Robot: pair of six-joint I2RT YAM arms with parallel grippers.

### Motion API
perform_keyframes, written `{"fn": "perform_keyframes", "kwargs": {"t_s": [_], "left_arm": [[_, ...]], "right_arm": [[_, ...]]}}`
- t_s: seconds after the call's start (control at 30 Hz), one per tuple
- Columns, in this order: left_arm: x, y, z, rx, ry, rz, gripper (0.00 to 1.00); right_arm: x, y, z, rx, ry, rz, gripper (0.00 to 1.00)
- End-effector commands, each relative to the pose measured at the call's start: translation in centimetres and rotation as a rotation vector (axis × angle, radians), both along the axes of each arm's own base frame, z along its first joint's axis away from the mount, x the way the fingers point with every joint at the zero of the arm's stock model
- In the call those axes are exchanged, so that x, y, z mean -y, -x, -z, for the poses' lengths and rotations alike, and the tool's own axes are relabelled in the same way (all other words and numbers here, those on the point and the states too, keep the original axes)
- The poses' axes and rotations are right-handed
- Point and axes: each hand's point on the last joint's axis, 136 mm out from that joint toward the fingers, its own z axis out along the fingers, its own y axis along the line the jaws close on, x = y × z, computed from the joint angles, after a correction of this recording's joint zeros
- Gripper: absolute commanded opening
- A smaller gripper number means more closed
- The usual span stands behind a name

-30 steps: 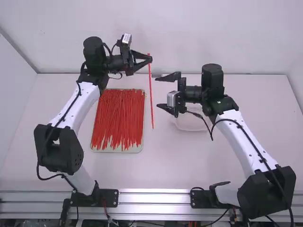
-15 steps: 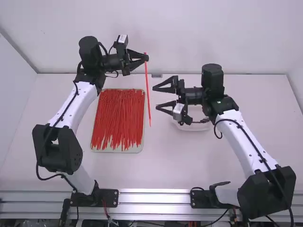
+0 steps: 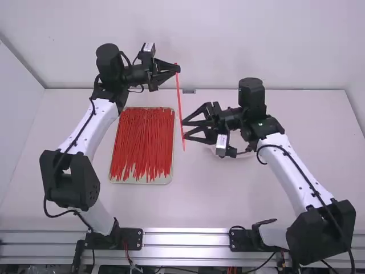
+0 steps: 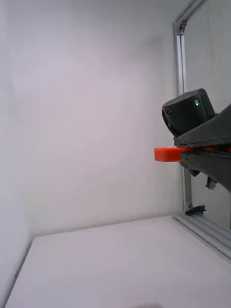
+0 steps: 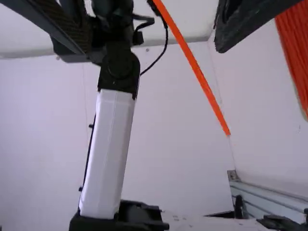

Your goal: Fasten the cable tie

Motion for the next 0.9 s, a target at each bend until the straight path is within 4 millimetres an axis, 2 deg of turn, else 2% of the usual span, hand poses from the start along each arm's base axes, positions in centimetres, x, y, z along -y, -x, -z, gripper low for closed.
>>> {"fn": "perform_keyframes", "kwargs": {"t_s": [0.0, 0.37, 0.43, 0.87], "left_arm": [[0.77, 0.39, -1.13, 0.022, 0.009, 0.013, 0.02], [0.85, 0.39, -1.68, 0.057, 0.015, 0.008, 0.02], [0.84, 0.37, -1.68, 0.057, 0.015, 0.007, 0.02], [0.91, 0.69, -1.62, 0.065, 0.011, 0.026, 0.02]], "right_arm": [[-0.04, 0.42, 0.26, -0.004, -0.01, -0.029, 0.6], [-0.02, 0.37, 0.25, 0.0, -0.011, -0.028, 0.18], [-0.02, 0.38, 0.25, 0.0, -0.011, -0.028, 0.15], [0.2, -0.16, 0.32, 0.009, -0.008, -0.003, 0.16]]}}
